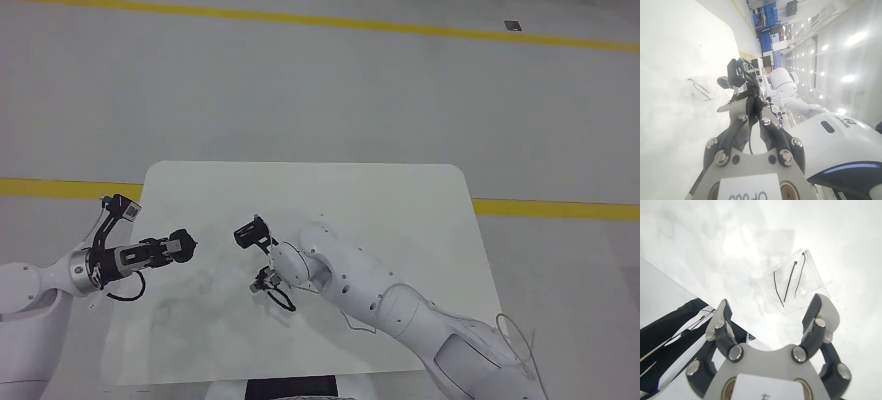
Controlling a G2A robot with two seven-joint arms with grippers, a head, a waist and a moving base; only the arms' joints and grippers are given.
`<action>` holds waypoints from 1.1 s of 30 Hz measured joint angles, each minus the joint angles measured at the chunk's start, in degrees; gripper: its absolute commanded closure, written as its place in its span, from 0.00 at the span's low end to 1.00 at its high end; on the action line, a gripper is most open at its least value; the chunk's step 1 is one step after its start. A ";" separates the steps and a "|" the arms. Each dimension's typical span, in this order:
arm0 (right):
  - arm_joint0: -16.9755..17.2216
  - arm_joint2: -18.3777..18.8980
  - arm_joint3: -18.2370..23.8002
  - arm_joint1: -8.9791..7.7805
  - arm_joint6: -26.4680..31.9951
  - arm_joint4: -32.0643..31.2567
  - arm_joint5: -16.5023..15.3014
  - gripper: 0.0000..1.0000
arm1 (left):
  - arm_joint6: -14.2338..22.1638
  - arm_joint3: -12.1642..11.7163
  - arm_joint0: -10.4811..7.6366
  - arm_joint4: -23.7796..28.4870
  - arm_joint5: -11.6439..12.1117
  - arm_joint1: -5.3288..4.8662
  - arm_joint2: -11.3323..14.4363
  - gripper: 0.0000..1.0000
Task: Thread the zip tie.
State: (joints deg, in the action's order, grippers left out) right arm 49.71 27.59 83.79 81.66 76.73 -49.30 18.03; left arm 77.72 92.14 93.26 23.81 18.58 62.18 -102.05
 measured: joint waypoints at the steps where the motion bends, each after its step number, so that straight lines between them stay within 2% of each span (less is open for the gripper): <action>1: -0.13 -0.15 0.06 0.08 0.36 -0.62 0.20 0.00 | 0.00 0.00 0.00 0.00 0.00 0.00 0.00 1.00; 2: -0.35 -0.44 0.06 0.20 0.86 -1.63 0.66 0.00 | 0.00 0.00 0.00 0.00 0.00 0.00 0.00 1.00; 3: -0.48 -0.68 0.08 0.32 1.22 -2.36 1.06 0.15 | 0.00 0.00 0.00 0.00 0.00 0.00 0.00 1.00; 4: -0.58 -0.89 0.09 0.46 1.51 -2.94 1.35 0.50 | 0.00 0.00 0.00 0.00 0.00 0.00 0.00 1.00; 13: -0.44 -0.58 -1.70 2.06 2.64 -5.30 1.45 0.81 | 0.00 0.00 0.00 0.00 0.00 0.00 0.00 1.00; 20: 0.53 0.60 -3.60 2.76 2.58 -6.80 1.45 0.87 | 0.00 0.00 0.00 0.00 0.00 0.00 0.00 1.00; 33: 1.85 0.79 -7.95 3.97 -0.46 -8.12 0.71 0.84 | 0.00 0.00 0.00 0.00 0.00 0.00 0.00 1.00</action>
State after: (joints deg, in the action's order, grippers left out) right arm 51.56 28.37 75.85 85.64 76.27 -57.42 18.74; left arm 77.72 92.14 93.26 23.81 18.58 62.18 -102.05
